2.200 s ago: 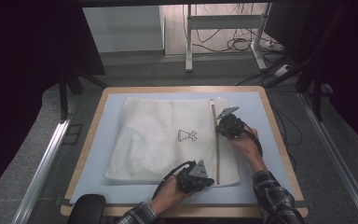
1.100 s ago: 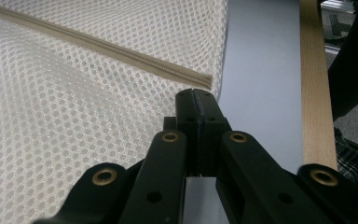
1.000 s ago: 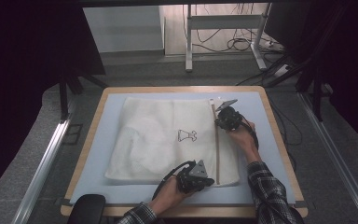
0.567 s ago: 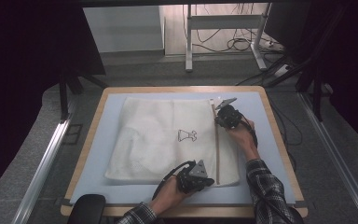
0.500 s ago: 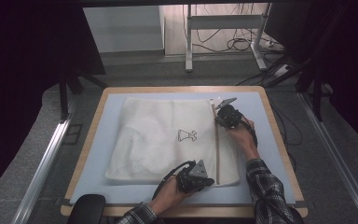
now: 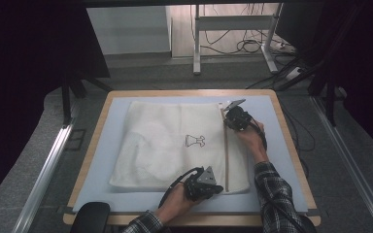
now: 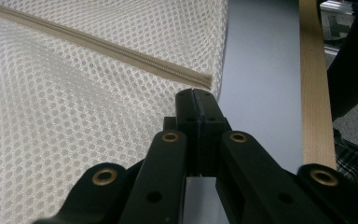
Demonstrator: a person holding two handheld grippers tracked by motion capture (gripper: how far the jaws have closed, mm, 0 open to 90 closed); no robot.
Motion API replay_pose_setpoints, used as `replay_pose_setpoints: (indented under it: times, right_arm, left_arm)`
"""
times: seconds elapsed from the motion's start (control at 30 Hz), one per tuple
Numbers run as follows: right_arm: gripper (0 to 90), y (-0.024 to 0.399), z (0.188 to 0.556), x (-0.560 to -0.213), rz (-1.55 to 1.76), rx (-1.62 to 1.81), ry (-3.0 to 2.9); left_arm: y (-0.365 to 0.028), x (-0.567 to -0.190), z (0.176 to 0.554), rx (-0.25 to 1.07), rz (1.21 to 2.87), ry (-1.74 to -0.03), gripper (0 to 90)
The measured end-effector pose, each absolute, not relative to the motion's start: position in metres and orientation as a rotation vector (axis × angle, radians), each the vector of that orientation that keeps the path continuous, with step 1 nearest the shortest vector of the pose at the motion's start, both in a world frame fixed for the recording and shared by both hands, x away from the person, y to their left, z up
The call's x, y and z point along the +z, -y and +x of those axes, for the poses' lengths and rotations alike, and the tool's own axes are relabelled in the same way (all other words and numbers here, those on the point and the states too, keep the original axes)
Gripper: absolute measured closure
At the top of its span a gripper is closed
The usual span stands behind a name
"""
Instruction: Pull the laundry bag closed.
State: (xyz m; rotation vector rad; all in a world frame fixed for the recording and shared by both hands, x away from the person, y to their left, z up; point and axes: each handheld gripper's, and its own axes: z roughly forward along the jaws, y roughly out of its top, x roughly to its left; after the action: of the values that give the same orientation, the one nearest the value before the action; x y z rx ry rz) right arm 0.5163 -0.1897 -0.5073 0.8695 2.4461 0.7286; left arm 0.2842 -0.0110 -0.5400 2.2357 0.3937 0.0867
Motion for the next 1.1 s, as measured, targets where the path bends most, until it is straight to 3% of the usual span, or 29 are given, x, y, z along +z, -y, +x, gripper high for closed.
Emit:
replay_pose_setpoints:
  times: [1.1]
  right_arm:
    - [85.8, 0.184, 0.543, -0.507, 0.891, 0.702, -2.42]
  left_arm:
    - [0.011, -0.54, 0.285, 0.083, 2.237, -0.394, 90.0]
